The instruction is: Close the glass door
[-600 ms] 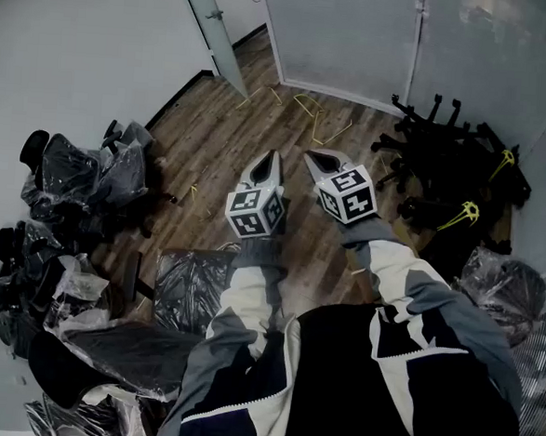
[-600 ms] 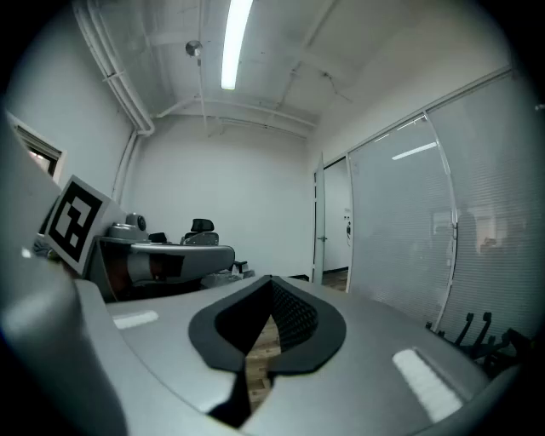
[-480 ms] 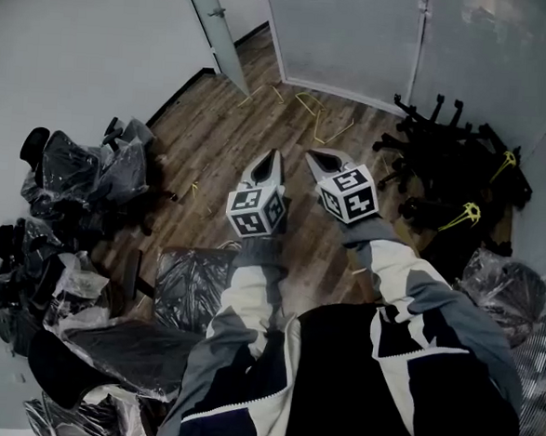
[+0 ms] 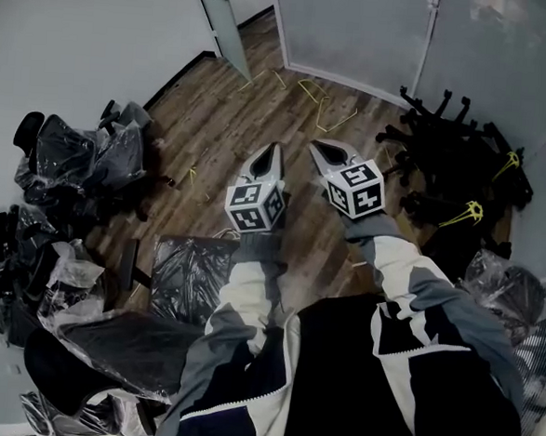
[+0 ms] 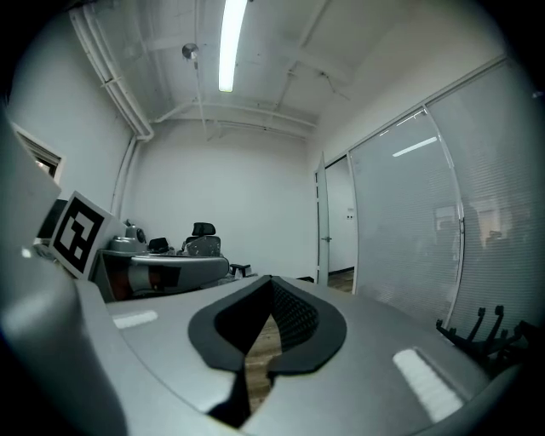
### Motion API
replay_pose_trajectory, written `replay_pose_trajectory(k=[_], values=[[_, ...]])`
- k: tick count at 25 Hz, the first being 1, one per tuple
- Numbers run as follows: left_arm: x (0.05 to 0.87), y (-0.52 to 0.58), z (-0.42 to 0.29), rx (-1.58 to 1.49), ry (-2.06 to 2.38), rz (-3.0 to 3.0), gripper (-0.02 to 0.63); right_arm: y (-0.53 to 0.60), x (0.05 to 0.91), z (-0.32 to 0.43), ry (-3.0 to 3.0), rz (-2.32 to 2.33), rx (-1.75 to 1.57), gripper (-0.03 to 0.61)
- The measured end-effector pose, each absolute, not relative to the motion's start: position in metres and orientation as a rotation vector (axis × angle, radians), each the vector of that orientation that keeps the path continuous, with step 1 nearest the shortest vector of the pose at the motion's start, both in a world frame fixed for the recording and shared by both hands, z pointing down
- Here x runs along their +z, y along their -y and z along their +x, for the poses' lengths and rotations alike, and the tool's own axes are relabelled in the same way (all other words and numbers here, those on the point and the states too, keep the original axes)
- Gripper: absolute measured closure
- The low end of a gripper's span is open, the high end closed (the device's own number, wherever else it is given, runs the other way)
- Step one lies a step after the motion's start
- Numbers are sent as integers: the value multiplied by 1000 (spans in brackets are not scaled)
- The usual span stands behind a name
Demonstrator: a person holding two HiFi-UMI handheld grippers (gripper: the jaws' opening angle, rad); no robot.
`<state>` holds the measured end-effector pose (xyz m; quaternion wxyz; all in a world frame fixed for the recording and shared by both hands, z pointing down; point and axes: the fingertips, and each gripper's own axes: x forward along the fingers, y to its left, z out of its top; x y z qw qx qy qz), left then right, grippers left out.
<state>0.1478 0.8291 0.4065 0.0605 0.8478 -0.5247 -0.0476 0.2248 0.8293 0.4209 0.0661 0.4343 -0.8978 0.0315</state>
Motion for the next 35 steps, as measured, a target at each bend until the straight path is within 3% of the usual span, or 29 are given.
replay_pose_trajectory(k=[15,35], values=[[441,-760,137,-37,1581,2507,611,-747,433,210,2714,1227,110,572],[437,-513,151,-46,1709,2411,611,-500,450,225,2807,1035,165,572]])
